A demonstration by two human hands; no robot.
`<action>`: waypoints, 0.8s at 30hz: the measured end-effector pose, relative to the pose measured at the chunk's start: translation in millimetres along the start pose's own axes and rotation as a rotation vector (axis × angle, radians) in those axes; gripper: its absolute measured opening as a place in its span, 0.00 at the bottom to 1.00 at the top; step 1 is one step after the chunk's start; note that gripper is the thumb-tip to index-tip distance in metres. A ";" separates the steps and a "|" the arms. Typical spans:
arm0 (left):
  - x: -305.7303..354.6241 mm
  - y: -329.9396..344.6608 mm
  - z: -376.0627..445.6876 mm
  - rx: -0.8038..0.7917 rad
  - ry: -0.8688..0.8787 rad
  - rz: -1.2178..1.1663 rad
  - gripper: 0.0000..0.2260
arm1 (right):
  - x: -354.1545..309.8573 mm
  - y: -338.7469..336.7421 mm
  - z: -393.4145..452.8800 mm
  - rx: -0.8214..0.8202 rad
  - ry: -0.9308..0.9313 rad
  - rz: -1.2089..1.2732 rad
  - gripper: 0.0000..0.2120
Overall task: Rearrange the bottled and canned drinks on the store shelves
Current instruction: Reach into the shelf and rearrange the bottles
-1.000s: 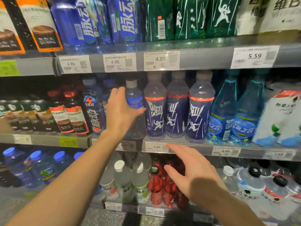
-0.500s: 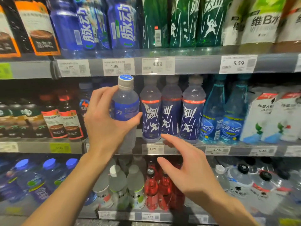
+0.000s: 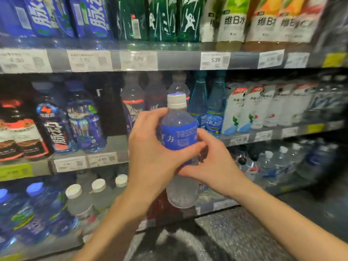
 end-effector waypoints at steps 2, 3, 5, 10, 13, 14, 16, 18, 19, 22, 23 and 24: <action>17.6 29.0 -0.9 -0.141 -0.018 -0.115 0.31 | -4.5 -38.1 -14.2 0.050 0.025 -0.012 0.31; 26.1 45.2 -2.4 -0.210 -0.038 -0.182 0.32 | -5.1 -59.1 -21.2 0.067 0.037 0.001 0.30; 41.0 77.7 -4.6 -0.276 -0.064 -0.265 0.34 | -5.0 -101.3 -31.7 0.109 0.037 -0.005 0.30; 88.4 199.0 -27.6 -0.472 -0.113 -0.348 0.23 | 18.6 -214.9 -49.5 0.189 0.033 0.008 0.30; 122.3 265.7 -32.1 -0.503 -0.144 -0.384 0.21 | 35.1 -282.3 -54.8 0.194 0.036 0.017 0.30; 133.3 285.2 -30.9 -0.503 -0.145 -0.380 0.21 | 38.9 -303.9 -54.3 0.190 0.034 0.022 0.30; 152.1 320.5 -27.3 -0.502 -0.158 -0.376 0.22 | 45.8 -345.6 -50.8 0.177 0.027 0.047 0.31; 169.7 354.0 -22.6 -0.500 -0.181 -0.373 0.23 | 54.5 -383.9 -44.5 0.159 0.026 0.059 0.31; 177.7 370.5 -20.6 -0.499 -0.190 -0.359 0.22 | 60.2 -401.1 -41.2 0.149 0.029 0.056 0.31; 196.4 414.1 -11.7 -0.478 -0.192 -0.290 0.19 | 78.3 -446.5 -30.4 0.133 0.055 0.047 0.32; 200.4 426.3 -8.1 -0.467 -0.197 -0.278 0.19 | 84.5 -459.4 -26.6 0.122 0.066 0.061 0.32; 203.6 437.5 -4.5 -0.452 -0.202 -0.268 0.20 | 89.4 -471.3 -22.6 0.109 0.072 0.079 0.32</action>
Point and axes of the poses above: each hand's wrist, its own z-axis towards the middle knuckle, its own y-axis out of the palm, x = y × z, the point moved 8 cm from there along z, towards the middle knuckle, and after that the axes turned 13 degrees about z, right-handed, at the moved point
